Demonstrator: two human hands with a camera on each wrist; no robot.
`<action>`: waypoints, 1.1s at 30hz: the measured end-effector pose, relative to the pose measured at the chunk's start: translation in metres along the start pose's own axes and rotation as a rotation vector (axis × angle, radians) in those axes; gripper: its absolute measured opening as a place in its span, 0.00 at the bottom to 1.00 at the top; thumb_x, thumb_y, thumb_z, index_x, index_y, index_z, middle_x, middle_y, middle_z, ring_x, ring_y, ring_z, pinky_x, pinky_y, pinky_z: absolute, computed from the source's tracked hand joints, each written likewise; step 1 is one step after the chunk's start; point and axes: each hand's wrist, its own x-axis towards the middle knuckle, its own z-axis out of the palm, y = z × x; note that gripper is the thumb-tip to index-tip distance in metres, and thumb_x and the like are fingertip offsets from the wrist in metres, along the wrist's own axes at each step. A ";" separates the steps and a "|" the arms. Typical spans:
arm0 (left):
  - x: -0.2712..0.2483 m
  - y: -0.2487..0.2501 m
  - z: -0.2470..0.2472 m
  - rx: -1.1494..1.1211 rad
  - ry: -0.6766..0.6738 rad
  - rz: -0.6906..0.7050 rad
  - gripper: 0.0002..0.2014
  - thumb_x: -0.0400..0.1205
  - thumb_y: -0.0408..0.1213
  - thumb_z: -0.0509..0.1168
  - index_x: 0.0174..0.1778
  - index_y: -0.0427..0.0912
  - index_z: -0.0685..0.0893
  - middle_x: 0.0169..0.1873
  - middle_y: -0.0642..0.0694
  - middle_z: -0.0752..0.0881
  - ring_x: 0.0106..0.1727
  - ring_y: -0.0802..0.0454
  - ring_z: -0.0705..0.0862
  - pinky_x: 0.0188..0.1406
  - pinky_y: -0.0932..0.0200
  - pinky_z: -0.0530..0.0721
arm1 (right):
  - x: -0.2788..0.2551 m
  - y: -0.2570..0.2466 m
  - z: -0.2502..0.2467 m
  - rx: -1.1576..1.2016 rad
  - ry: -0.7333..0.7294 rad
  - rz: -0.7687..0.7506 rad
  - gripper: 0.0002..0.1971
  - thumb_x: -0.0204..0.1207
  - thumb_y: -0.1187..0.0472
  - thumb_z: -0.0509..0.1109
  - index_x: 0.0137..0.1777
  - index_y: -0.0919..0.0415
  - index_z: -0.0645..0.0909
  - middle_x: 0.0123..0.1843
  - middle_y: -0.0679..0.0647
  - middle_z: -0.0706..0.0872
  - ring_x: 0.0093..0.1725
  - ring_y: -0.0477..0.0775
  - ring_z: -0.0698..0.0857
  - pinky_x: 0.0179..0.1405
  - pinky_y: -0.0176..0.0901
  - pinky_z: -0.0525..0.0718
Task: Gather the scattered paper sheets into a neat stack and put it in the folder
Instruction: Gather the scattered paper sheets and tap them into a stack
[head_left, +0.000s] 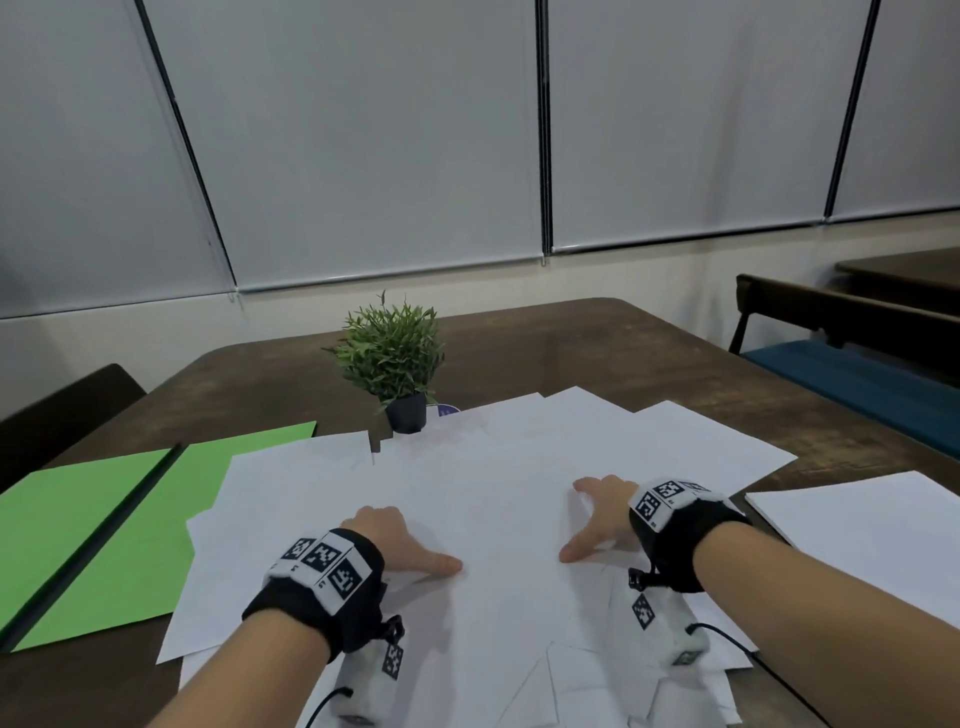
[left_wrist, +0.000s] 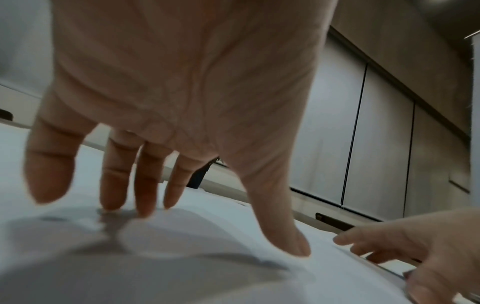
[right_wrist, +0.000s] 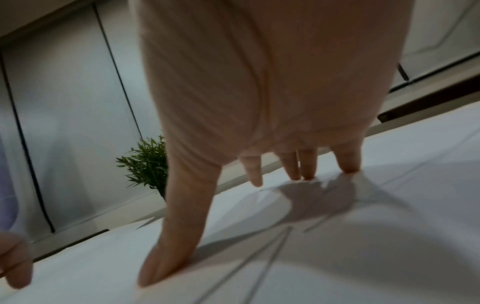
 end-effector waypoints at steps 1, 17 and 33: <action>0.000 0.000 0.002 -0.027 0.007 -0.004 0.50 0.63 0.75 0.67 0.70 0.39 0.71 0.65 0.46 0.79 0.64 0.48 0.79 0.60 0.58 0.78 | 0.000 -0.001 0.000 -0.057 0.024 0.021 0.67 0.42 0.23 0.76 0.83 0.42 0.50 0.81 0.52 0.62 0.80 0.63 0.63 0.74 0.63 0.68; 0.014 -0.009 0.008 -0.219 0.050 0.071 0.46 0.69 0.63 0.73 0.77 0.40 0.66 0.73 0.47 0.73 0.73 0.47 0.73 0.66 0.58 0.73 | 0.008 0.001 0.001 0.207 0.059 -0.040 0.38 0.52 0.46 0.87 0.61 0.50 0.73 0.58 0.47 0.83 0.58 0.54 0.81 0.62 0.50 0.81; -0.024 -0.140 0.000 -0.730 0.587 -0.181 0.16 0.78 0.36 0.71 0.56 0.28 0.82 0.54 0.31 0.87 0.53 0.36 0.84 0.55 0.49 0.81 | -0.020 -0.068 0.013 0.344 0.141 -0.060 0.42 0.70 0.35 0.72 0.76 0.61 0.67 0.59 0.53 0.78 0.56 0.56 0.79 0.49 0.43 0.78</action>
